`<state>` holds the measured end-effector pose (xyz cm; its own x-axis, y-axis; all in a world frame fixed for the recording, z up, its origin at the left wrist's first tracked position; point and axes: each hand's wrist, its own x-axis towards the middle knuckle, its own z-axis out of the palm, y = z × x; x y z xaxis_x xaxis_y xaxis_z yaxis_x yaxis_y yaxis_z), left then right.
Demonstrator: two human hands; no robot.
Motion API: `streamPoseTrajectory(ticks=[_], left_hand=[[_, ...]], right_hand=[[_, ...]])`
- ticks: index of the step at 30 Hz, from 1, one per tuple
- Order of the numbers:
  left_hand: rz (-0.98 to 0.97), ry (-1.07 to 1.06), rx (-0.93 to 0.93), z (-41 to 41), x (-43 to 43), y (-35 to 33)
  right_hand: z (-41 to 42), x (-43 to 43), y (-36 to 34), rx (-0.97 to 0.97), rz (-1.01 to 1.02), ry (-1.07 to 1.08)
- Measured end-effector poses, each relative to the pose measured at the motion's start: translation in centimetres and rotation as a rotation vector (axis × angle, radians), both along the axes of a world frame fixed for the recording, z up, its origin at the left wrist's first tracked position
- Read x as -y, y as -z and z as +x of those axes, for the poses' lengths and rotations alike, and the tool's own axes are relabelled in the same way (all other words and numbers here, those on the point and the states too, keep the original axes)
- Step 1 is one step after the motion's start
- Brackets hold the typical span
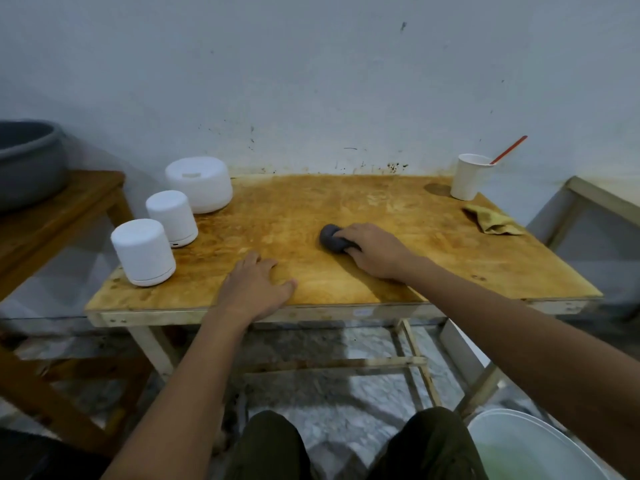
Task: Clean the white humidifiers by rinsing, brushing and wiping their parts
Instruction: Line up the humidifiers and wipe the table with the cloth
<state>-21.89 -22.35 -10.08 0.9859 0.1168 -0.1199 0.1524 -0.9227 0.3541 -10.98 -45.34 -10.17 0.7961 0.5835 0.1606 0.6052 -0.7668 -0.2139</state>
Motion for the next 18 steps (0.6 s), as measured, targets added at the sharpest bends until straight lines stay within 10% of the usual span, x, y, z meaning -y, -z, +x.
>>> streamPoseTrajectory(ticks=[9, 18], left_hand=[[0.013, -0.056, 0.006, 0.3, 1.2, -0.9], [-0.066, 0.118, 0.08, 2.2, 9.4, -1.1]], right_hand=[[-11.0, 5.1, -0.4, 0.003, 0.044, -0.384], [-0.8, 8.2, -2.7, 0.079, 0.261, 0.322]])
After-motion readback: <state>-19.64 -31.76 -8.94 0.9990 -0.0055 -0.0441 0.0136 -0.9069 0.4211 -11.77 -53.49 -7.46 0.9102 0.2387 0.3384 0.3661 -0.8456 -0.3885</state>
